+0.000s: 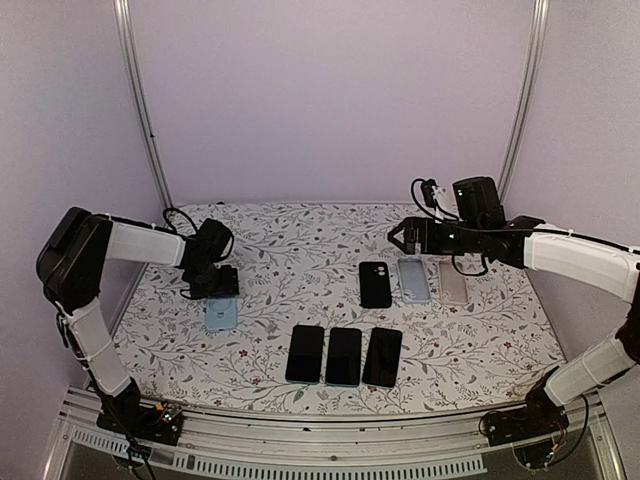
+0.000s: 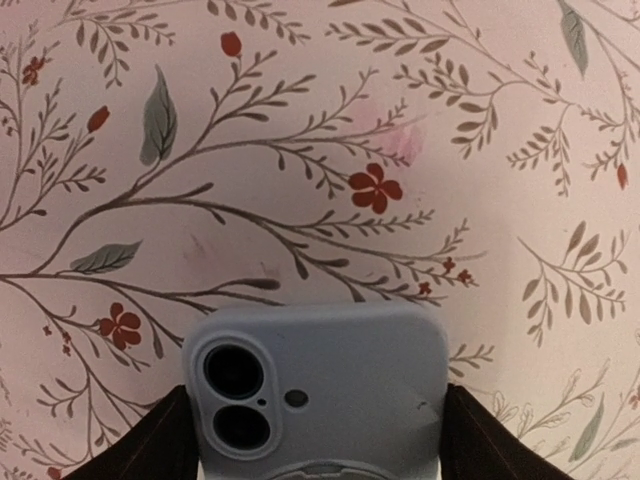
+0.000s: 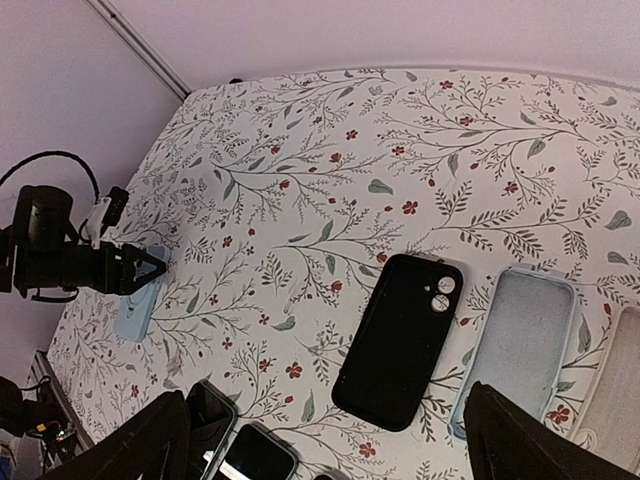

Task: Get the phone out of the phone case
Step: Pick up the phone with the phone case from the center of the board.

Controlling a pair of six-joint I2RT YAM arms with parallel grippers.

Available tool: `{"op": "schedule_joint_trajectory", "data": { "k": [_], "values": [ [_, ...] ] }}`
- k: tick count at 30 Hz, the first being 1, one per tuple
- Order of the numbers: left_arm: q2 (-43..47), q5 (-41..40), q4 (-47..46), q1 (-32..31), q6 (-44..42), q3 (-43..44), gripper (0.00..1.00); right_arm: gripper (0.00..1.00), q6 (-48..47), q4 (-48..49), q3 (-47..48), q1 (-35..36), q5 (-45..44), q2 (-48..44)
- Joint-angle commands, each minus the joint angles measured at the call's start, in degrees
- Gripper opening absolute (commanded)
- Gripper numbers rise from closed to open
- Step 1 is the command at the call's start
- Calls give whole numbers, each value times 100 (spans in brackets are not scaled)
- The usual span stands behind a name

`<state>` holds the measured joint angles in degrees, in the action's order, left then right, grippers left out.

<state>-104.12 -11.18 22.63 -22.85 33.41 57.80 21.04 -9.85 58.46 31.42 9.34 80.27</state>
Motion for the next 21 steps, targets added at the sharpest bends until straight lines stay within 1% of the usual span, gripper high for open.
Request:
{"op": "schedule_joint_trajectory", "data": {
  "k": [1, 4, 5, 11, 17, 21],
  "values": [
    [-446, 762, 519, 36, 107, -197, 55, 98, 67, 153, -64, -33, 167, -11],
    [-332, 878, 518, 40, 139, -79, 42, 97, 99, 235, -103, -37, 332, -13],
    [-270, 922, 519, 37, 159, -33, 41, 97, 115, 282, -120, -39, 405, -18],
    [188, 1074, 532, 27, 329, 251, 39, 95, 329, 611, -192, -13, 890, 97],
    [552, 1335, 546, 5, 511, 503, 39, 94, 433, 797, -179, 146, 1055, 232],
    [730, 1487, 470, -83, 710, 633, 38, 93, 503, 902, -87, 399, 1088, 431]
  ]
}}
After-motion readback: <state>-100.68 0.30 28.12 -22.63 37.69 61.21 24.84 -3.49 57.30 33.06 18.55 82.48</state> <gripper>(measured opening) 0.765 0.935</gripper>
